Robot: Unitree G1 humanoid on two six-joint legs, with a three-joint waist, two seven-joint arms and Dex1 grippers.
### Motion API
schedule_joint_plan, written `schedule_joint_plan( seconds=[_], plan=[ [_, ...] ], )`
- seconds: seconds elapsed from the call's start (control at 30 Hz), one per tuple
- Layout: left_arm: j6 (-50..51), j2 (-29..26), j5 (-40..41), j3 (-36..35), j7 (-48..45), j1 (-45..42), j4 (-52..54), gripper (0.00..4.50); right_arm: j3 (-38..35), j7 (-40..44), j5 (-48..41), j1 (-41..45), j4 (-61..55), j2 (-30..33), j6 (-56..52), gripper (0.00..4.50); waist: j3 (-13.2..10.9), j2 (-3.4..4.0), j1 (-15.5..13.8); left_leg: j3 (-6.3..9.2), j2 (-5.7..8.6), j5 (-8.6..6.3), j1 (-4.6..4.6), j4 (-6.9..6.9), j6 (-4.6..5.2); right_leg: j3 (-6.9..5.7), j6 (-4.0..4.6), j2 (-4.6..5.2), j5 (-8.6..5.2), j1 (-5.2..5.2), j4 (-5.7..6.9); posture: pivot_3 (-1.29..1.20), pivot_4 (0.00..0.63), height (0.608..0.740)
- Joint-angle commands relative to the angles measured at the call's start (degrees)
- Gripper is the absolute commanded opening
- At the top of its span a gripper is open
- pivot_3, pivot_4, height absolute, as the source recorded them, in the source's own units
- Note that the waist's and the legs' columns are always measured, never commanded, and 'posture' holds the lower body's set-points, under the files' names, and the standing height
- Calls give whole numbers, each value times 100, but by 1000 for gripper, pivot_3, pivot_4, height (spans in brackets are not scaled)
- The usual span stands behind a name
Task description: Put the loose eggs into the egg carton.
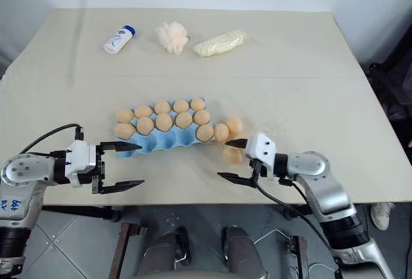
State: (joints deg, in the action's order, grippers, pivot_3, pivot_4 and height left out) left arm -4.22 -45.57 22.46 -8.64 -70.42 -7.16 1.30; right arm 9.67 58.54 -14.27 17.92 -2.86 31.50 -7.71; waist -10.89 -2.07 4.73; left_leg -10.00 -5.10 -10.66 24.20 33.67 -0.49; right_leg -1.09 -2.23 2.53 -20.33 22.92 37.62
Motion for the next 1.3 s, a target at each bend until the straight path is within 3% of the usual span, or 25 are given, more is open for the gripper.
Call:
schedule_joint_plan(
  seconds=[0.03,0.13,0.3,0.4,0.53,0.63,0.9,1.13,1.3],
  plan=[
    [-156,61,-28,-39,102,-23,42,4492,60,41,150,67,283,-86,407,4500,0,0,2,0,0,-1,0,1,1,0,0,0,0,-1,0,0,150,740],
    [-92,30,-56,-52,168,49,69,4500,73,89,193,62,456,-110,596,3940,0,0,3,0,-1,-1,0,4,5,-1,-1,-1,1,-3,1,0,150,740],
    [-171,48,-71,-148,337,147,32,4500,31,337,2,-54,442,-98,756,2258,0,0,16,0,-4,-1,-3,18,6,0,-3,-3,1,-5,17,0,150,740],
    [-151,73,-46,-194,456,207,54,4500,-17,395,-169,-38,245,-170,766,2012,0,0,17,3,-4,-1,-5,24,5,-1,-3,-3,1,-8,24,0,150,740],
    [-13,142,87,-339,700,344,125,4500,-63,187,-480,261,-168,-372,257,2011,0,0,29,3,-6,-1,-7,26,5,0,-5,-3,3,-9,28,0,150,740],
    [58,211,122,-570,946,514,33,4500,112,-224,-383,943,-141,-806,-210,2011,0,0,76,3,-8,-1,-8,28,4,0,-4,-3,3,-7,35,0,150,740],
    [218,284,128,-758,1247,558,70,4500,477,-601,420,1903,1338,-1497,241,2011,2,-2,9,8,-5,-3,0,26,4,-12,0,2,1,-8,23,0,150,740],
    [196,348,83,-686,1286,649,128,4500,539,-651,519,2091,1546,-1849,269,4338,2,-2,38,5,-9,-4,-1,25,4,-10,-1,-1,2,-6,29,0,150,740],
    [245,434,79,-545,1286,613,235,4500,248,-479,243,1742,741,-1464,22,4463,2,-2,12,5,-7,-3,-1,26,4,-10,-2,0,2,-6,29,0,150,740]
  ],
)
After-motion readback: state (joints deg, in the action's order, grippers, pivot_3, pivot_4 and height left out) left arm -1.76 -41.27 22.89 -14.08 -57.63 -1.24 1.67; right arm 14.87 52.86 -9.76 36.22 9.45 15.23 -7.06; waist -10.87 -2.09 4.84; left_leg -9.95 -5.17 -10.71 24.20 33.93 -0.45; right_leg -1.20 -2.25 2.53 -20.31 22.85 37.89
